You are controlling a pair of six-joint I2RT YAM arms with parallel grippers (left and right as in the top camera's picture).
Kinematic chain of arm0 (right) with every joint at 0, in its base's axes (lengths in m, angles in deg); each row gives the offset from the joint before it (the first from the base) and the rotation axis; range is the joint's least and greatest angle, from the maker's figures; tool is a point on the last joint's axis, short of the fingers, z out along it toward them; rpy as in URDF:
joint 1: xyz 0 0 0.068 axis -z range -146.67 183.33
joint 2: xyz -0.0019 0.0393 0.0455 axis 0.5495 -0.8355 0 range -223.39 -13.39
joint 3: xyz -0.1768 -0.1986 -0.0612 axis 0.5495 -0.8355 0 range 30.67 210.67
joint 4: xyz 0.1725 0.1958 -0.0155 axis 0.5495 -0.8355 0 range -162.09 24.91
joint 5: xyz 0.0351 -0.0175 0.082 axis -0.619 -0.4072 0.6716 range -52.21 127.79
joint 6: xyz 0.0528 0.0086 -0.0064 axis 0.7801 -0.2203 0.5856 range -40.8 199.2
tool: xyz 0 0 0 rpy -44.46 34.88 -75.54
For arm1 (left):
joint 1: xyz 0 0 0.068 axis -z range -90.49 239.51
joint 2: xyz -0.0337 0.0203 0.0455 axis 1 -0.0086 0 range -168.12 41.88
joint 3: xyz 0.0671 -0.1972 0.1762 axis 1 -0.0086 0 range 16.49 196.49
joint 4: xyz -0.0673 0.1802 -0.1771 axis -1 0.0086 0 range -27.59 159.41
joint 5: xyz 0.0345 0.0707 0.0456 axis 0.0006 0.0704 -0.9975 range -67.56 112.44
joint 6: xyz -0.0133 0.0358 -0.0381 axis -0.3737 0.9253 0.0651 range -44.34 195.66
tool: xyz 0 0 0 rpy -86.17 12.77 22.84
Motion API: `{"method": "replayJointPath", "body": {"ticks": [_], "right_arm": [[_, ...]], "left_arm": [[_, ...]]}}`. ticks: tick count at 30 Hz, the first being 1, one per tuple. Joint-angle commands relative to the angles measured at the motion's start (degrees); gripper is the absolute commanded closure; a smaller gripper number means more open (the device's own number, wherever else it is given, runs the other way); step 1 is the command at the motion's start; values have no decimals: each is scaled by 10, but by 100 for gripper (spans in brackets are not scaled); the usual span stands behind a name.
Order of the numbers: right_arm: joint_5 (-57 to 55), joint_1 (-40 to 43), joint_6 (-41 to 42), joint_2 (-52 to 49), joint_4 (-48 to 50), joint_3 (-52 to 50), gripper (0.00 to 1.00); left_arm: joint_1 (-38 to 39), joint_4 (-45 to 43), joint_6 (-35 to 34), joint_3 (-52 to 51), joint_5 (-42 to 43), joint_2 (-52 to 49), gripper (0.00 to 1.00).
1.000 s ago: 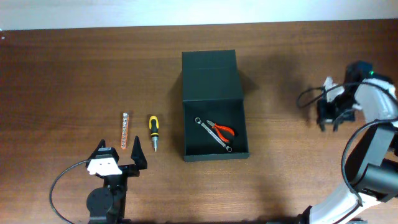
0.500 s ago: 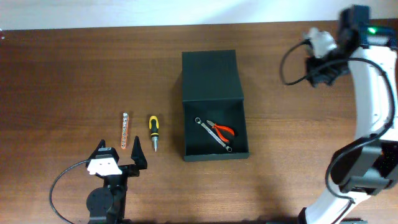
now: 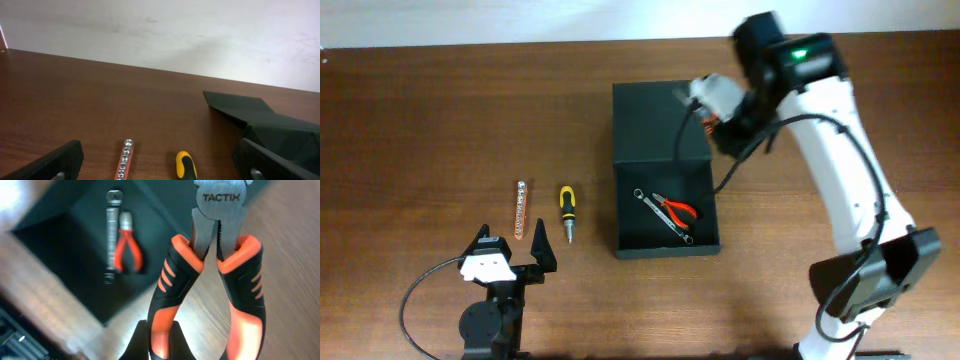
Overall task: Pack container
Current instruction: 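Lift the orange pliers and carry them left over the box, then lower the orange pliers into the box and open the right gripper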
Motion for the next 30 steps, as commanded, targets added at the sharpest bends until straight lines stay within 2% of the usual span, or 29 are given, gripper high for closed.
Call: {"method": "replayJointPath", "body": {"ticks": [1, 7, 21, 30], "right_arm": [[14, -49, -13, 4, -10, 12, 96], [14, -111, 8, 4, 4, -29, 96], [29, -114, 49, 3, 154, -240, 96], [55, -114, 55, 3, 202, -311, 96]], "left_arm": [[2, 3, 9, -1, 4, 1, 1], [2, 3, 9, -1, 4, 1, 1], [2, 3, 9, -1, 4, 1, 1], [2, 3, 9, -1, 4, 1, 1]]}}
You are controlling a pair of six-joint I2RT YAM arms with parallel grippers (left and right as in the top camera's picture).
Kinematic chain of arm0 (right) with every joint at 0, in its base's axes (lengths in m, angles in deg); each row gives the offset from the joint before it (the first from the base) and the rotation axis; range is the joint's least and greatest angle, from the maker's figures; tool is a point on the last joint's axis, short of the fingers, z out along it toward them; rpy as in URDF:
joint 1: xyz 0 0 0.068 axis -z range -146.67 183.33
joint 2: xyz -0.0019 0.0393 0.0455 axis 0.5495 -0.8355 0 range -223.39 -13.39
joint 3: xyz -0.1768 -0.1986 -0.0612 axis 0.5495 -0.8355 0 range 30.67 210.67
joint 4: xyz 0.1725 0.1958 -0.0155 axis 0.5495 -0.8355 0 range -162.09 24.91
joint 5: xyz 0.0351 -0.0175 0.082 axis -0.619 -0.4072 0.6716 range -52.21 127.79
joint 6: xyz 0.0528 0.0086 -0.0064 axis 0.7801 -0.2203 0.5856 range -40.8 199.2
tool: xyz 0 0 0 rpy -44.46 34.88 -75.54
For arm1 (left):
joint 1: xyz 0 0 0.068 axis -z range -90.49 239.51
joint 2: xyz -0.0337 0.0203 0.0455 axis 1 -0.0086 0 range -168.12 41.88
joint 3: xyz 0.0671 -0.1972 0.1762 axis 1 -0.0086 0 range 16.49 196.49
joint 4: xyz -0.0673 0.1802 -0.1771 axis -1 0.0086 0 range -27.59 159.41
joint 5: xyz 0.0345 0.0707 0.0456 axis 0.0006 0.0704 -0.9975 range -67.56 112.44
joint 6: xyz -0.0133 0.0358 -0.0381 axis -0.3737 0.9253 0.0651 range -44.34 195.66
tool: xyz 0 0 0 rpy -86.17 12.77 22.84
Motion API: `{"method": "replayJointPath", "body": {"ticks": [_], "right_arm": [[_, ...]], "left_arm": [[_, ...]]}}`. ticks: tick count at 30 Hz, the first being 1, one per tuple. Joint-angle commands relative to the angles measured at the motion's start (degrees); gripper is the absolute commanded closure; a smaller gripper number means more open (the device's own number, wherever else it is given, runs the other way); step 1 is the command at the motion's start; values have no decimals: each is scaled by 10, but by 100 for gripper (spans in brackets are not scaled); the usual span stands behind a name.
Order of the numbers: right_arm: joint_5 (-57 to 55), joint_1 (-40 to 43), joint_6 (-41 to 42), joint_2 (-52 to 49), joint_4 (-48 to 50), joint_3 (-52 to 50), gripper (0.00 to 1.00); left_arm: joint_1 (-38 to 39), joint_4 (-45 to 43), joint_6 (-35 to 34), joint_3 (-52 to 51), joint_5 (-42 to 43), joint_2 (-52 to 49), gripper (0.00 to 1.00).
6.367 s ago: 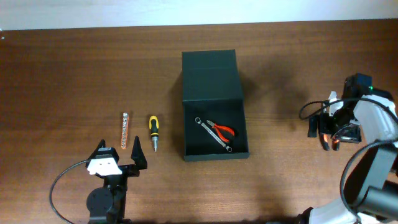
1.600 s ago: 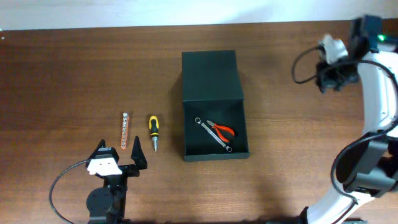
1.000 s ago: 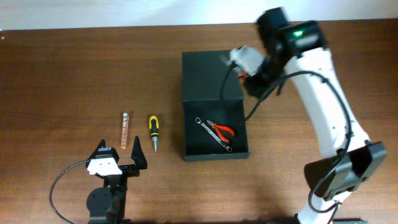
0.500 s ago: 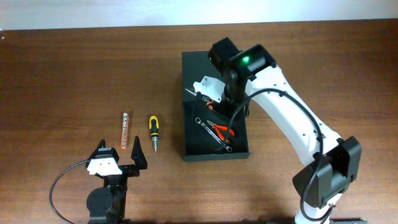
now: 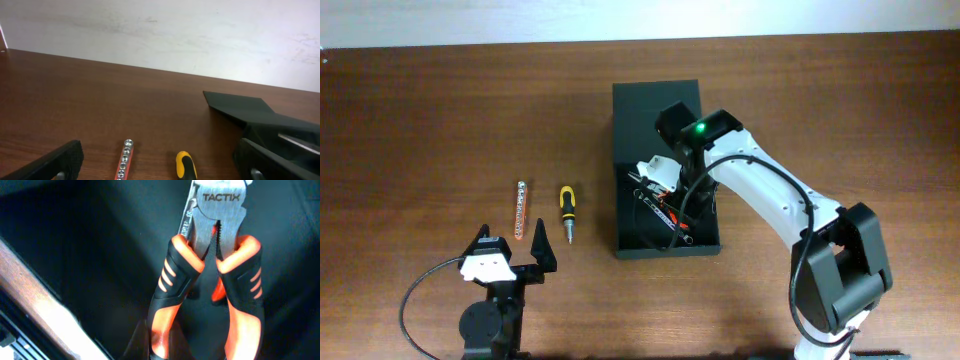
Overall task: Pack container
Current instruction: 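Lower the orange pliers into the box and open the right gripper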
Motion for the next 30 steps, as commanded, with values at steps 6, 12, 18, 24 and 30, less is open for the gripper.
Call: {"method": "replayJointPath", "body": {"ticks": [6, 12, 18, 24, 30], "right_arm": [[57, -3, 24, 4, 29, -12, 96], [57, -3, 24, 4, 44, -27, 96], [57, -3, 24, 4, 75, -77, 96], [57, -3, 24, 4, 86, -94, 96], [57, -3, 24, 4, 101, -94, 96]], "left_arm": [[2, 3, 9, -1, 4, 1, 1], [2, 3, 9, -1, 4, 1, 1], [2, 3, 9, -1, 4, 1, 1], [2, 3, 9, -1, 4, 1, 1], [2, 3, 9, -1, 4, 1, 1]]}}
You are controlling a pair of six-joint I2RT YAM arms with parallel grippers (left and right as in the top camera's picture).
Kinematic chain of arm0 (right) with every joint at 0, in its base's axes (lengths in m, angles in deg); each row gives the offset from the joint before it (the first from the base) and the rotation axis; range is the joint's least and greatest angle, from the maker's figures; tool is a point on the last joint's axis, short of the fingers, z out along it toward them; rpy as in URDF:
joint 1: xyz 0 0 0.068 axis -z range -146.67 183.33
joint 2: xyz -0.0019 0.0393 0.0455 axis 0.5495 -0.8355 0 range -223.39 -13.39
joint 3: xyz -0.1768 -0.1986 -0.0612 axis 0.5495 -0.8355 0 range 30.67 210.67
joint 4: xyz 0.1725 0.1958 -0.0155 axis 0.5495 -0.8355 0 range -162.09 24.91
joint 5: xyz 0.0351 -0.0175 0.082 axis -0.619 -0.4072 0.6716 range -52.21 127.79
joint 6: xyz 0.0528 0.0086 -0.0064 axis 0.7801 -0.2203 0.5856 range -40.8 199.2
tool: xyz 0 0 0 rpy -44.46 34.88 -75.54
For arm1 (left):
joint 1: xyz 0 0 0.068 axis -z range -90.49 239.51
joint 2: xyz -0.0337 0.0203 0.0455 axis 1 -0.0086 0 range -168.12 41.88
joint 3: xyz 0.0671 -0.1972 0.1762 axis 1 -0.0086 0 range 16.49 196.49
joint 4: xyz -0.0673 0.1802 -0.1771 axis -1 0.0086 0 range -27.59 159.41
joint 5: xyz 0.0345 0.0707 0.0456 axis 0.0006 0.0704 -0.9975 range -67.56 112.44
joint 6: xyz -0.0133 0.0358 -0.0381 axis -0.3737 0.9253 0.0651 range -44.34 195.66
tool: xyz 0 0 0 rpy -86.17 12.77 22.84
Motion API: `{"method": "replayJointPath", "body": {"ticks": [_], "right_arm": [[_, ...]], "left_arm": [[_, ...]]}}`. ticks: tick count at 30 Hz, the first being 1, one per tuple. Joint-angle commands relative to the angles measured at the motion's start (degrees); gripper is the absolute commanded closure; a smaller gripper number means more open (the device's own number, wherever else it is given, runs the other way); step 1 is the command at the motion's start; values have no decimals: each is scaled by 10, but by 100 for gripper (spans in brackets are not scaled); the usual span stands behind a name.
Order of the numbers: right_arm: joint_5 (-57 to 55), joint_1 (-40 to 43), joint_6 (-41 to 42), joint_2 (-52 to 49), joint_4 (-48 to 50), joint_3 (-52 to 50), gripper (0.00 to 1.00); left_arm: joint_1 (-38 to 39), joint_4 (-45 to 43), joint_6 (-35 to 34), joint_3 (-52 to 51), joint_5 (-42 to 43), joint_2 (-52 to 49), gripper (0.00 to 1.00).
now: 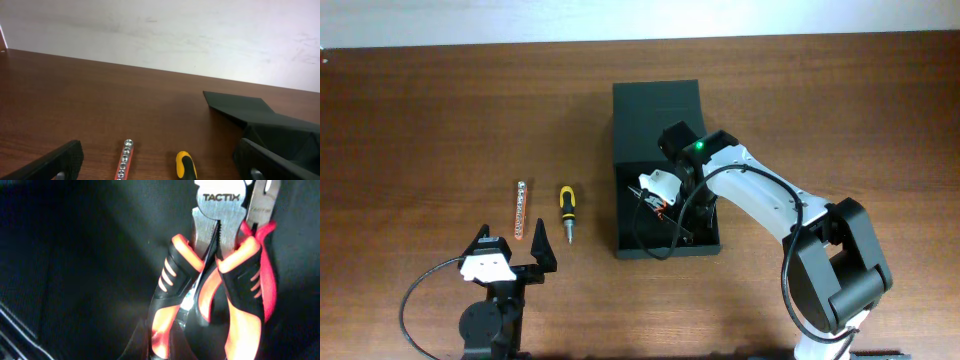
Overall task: Pack container
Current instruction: 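Lower the orange pliers into the box and open the right gripper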
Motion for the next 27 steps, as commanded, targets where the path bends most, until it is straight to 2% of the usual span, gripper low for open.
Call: {"method": "replayJointPath", "body": {"ticks": [1, 22, 27], "right_arm": [[14, -3, -2, 5, 10, -1, 96], [12, -3, -2, -28, 30, -3, 95], [12, -3, -2, -28, 30, -3, 75]], "left_arm": [[2, 3, 9, -1, 4, 1, 1], [2, 3, 9, -1, 4, 1, 1], [2, 3, 9, -1, 4, 1, 1]]}}
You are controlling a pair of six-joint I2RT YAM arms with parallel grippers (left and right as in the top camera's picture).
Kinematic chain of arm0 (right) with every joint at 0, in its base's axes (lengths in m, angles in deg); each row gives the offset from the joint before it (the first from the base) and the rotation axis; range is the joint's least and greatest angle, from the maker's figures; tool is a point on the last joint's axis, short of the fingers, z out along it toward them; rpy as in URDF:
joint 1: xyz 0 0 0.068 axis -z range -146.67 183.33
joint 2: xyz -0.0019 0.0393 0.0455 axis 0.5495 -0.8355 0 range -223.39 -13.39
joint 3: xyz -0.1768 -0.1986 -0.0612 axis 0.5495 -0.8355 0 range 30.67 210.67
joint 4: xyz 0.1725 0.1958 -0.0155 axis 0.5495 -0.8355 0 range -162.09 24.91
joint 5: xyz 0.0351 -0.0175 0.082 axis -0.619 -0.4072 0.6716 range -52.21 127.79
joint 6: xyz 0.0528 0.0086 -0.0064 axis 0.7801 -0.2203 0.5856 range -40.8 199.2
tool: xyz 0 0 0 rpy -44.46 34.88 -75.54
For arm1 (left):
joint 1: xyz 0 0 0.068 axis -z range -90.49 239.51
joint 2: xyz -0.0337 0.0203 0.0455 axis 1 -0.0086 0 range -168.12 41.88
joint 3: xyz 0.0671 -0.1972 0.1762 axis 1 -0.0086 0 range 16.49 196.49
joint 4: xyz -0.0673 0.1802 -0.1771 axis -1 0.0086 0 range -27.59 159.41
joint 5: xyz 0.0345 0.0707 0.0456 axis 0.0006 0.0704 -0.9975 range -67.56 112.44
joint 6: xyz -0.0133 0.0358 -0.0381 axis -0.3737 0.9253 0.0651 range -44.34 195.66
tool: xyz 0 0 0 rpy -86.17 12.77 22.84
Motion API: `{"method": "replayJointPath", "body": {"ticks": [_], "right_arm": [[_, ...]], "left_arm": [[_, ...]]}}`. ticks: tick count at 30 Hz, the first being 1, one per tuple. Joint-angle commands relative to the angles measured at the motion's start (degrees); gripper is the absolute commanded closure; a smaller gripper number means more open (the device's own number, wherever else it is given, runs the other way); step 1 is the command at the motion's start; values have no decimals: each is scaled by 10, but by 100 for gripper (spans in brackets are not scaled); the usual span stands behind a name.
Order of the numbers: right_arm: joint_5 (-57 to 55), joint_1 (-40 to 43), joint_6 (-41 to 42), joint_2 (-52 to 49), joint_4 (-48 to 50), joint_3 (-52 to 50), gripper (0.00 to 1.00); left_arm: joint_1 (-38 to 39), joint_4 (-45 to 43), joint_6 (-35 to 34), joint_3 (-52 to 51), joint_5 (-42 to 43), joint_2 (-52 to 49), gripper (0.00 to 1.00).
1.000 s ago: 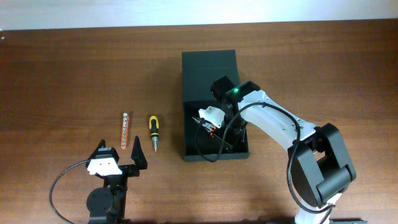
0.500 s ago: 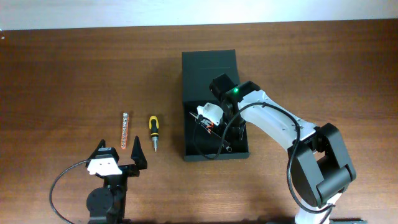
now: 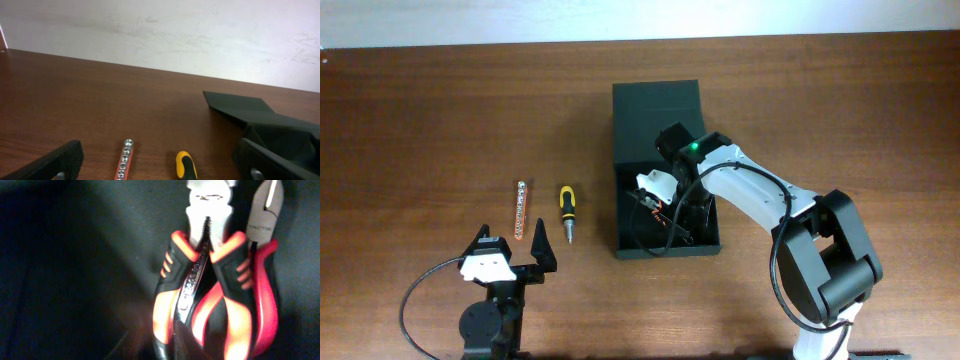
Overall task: Pack container
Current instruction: 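Lower the orange pliers into the box and open the right gripper, then withdraw the right gripper up and back to the right side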
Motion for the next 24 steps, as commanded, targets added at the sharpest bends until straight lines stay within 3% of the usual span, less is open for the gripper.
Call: {"method": "replayJointPath", "body": {"ticks": [1, 12, 16, 24], "right_arm": [[10, -3, -3, 0, 2, -3, 68], [10, -3, -3, 0, -11, 13, 40], [10, -2, -3, 0, -37, 62, 29], [-17, -2, -2, 0, -98, 213, 19]], "left_arm": [[2, 3, 9, -1, 4, 1, 1], [2, 3, 9, -1, 4, 1, 1], [2, 3, 9, -1, 4, 1, 1], [2, 3, 9, -1, 4, 1, 1]]}}
